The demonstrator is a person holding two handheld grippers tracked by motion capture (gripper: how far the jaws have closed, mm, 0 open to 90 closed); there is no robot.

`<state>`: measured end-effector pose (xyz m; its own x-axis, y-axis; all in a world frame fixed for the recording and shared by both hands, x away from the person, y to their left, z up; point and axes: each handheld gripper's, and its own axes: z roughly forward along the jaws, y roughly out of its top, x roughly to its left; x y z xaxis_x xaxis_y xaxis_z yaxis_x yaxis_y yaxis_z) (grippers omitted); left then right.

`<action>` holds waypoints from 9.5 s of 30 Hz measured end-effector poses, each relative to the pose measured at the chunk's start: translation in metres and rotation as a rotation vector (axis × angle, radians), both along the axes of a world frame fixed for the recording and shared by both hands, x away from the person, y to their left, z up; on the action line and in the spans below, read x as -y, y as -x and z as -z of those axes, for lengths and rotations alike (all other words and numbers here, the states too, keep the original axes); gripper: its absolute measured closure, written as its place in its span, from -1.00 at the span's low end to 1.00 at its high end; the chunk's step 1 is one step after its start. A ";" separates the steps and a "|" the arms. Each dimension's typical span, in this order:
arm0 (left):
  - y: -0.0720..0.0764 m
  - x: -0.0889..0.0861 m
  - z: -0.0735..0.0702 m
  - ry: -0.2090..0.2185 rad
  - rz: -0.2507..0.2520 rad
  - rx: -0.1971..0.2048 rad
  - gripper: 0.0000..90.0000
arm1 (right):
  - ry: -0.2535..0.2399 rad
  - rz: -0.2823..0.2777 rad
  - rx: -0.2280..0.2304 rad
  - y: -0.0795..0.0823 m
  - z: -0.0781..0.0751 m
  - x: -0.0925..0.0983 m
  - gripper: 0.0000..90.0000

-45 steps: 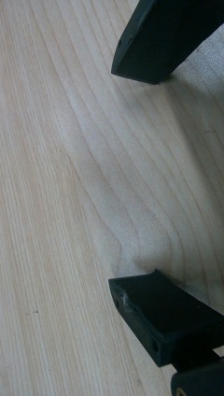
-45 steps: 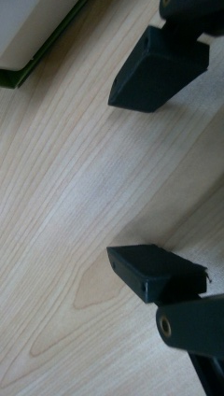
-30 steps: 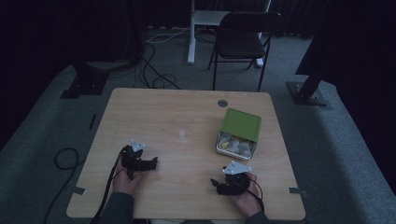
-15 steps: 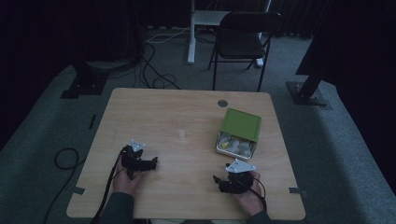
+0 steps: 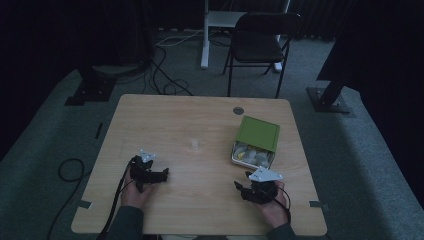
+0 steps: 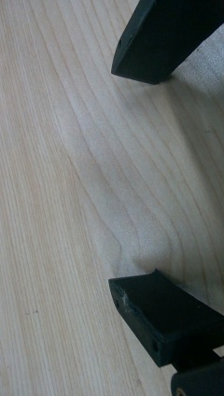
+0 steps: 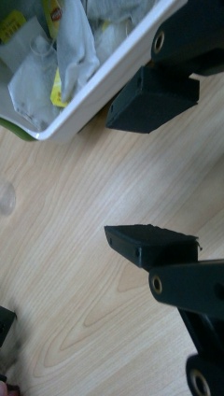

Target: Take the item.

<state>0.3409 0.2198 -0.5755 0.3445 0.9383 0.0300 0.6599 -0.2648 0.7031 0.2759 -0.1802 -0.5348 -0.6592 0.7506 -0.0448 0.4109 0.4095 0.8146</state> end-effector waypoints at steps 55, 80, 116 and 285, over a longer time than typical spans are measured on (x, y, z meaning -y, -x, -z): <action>0.000 0.000 0.000 0.000 0.000 0.000 -0.94 | 0.048 0.083 0.024 -0.038 -0.001 0.025 0.15; 0.000 0.000 0.000 0.000 0.000 0.000 -0.94 | 0.060 0.065 0.034 -0.024 -0.003 0.023 0.44; 0.000 0.000 0.000 0.000 0.000 0.000 -0.94 | 0.048 0.046 0.101 -0.015 -0.019 0.010 0.45; 0.000 0.000 0.000 0.004 -0.002 0.002 -0.94 | -0.032 -0.075 0.329 -0.014 -0.115 -0.057 1.00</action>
<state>0.3410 0.2195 -0.5756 0.3423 0.9392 0.0271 0.6590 -0.2605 0.7055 0.2900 -0.1235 -0.4199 -0.6668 0.7052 -0.2410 0.0940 0.4004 0.9115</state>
